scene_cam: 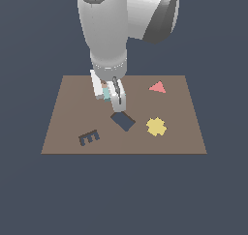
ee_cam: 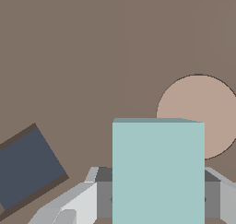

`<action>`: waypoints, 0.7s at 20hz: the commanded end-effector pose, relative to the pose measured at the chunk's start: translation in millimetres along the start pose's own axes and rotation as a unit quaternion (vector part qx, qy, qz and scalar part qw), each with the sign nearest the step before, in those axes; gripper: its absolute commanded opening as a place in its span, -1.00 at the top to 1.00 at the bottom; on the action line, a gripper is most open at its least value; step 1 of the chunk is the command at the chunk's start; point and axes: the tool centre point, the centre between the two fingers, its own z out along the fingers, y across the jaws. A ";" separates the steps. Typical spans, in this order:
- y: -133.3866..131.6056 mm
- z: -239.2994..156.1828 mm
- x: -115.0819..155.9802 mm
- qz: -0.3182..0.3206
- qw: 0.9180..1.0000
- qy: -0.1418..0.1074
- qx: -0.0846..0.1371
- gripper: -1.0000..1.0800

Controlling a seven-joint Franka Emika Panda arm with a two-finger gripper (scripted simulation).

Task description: Insert a designated object into the corresponding slot on a board.

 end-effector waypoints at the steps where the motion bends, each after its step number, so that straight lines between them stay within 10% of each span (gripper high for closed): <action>1: -7.7 -0.7 -5.0 0.044 0.999 0.000 0.000 1.00; 14: -53.5 -2.5 -18.7 0.270 0.963 0.000 0.000 1.00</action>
